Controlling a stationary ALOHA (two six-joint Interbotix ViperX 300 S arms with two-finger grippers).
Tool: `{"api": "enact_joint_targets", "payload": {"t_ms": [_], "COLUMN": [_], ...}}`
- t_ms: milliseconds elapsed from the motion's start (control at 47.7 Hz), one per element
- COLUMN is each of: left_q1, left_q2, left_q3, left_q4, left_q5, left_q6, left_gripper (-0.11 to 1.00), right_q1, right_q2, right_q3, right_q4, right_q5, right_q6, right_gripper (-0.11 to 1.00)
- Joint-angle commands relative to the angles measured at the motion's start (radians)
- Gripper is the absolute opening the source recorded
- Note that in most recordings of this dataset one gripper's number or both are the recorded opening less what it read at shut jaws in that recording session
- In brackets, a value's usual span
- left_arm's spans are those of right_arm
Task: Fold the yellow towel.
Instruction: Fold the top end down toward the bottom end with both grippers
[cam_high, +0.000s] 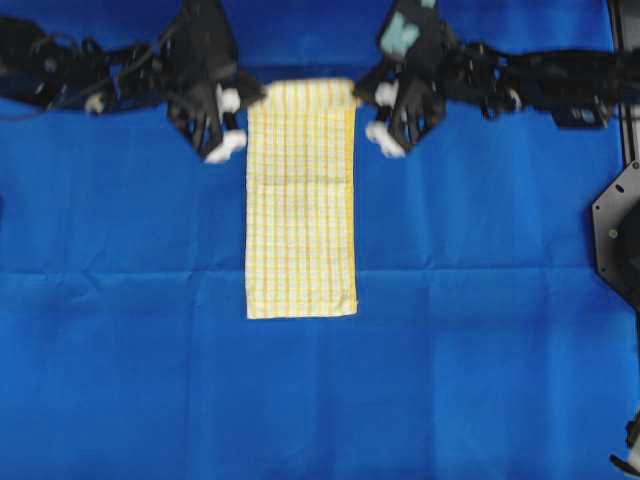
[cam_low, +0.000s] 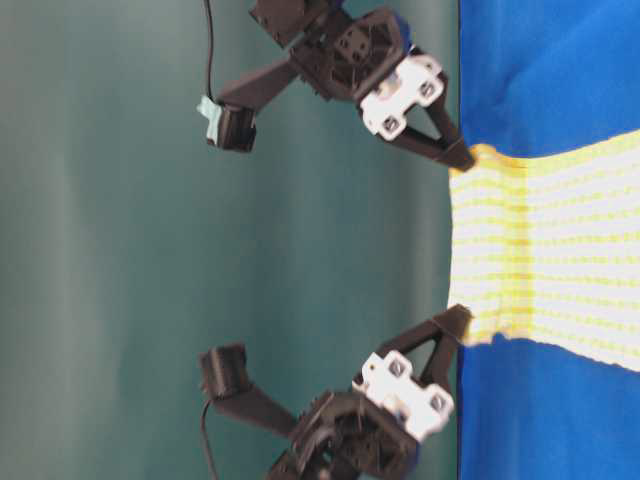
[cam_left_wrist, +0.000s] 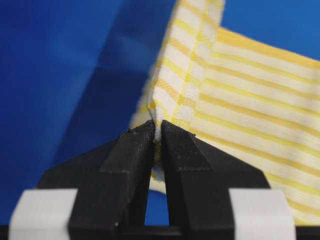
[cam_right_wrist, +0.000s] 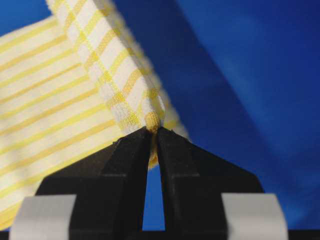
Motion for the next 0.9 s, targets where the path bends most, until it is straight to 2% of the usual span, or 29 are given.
{"api": "enact_joint_targets", "payload": {"t_ms": [0, 356, 566, 733, 880], "left_q1": [-0.063, -0.336, -0.417, -0.465, -0.486], "left_q2": [-0.055, -0.086, -0.075, -0.063, -0.054], "left_q3": [0.021, 0.097, 0.084, 0.069, 0.066], "left_q4": [-0.002, -0.003, -0.003, -0.003, -0.003], "left_q5": [-0.003, -0.008, -0.009, -0.009, -0.009], "left_q6": [-0.008, -0.106, -0.117, -0.118, -0.118], "left_gripper": [0.03, 0.03, 0.03, 0.03, 0.03], "right_q1": [0.057, 0.321, 0.426, 0.476, 0.489], "right_q2": [-0.048, -0.091, -0.087, -0.081, -0.071], "right_q3": [0.015, 0.084, 0.087, 0.080, 0.071], "right_q4": [0.021, 0.109, 0.133, 0.137, 0.137], "right_q5": [-0.011, -0.011, -0.009, -0.003, -0.002], "right_q6": [0.006, 0.020, 0.020, 0.020, 0.020], "right_gripper": [0.05, 0.05, 0.05, 0.05, 0.05]}}
